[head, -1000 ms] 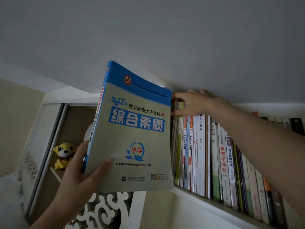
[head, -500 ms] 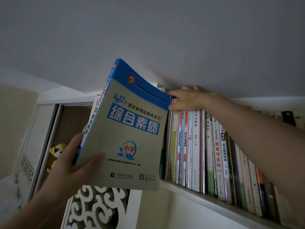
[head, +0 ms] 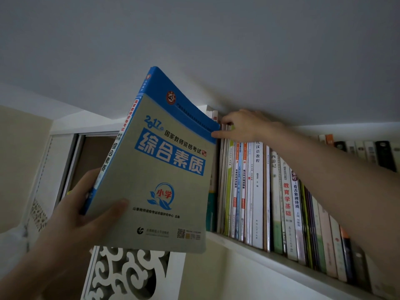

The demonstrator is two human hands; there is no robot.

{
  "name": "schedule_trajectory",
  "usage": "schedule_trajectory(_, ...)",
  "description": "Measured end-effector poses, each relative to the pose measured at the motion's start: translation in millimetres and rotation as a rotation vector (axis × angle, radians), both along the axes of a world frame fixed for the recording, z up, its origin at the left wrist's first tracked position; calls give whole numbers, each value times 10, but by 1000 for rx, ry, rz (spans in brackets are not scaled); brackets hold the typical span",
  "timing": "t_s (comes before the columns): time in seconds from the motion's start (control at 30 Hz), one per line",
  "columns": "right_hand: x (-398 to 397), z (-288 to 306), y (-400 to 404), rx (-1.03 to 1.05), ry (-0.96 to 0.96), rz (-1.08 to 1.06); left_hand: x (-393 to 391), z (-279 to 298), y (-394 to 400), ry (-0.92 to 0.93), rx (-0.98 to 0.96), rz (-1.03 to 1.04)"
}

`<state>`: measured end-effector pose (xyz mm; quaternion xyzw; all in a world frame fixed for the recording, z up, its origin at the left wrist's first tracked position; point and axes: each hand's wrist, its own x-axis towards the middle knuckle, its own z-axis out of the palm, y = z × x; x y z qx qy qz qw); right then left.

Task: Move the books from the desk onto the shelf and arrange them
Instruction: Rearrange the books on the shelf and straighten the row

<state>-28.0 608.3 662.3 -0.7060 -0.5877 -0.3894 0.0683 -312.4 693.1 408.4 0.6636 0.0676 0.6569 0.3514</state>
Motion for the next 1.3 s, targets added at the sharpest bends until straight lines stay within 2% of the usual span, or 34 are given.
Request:
schedule_trajectory(0.17,18,20,20,-25,93,100,2,-23,61,-13,-41,-46)
schedule_trajectory(0.43,38,-15,62,39,22,82,52,-96,135,-66,-154,-118)
schedule_trajectory(0.67,-19,40,-40,-45,109,112,-74,70,159,20,-107,-57)
schedule_trajectory(0.8,-54,27,-50,-120,135,52,-97,52,186,-30,-103,-30)
schedule_trajectory(1.0,-215,-77,13,-91,-172,-210,-53,-49,204,-43,-134,-62)
schedule_trajectory(1.1,-277,-184,39,-128,-200,-309,-31,-60,210,-46,-129,-63)
schedule_trajectory(1.3,-287,-368,38,-21,-245,-372,-1,-119,211,-85,-172,-89)
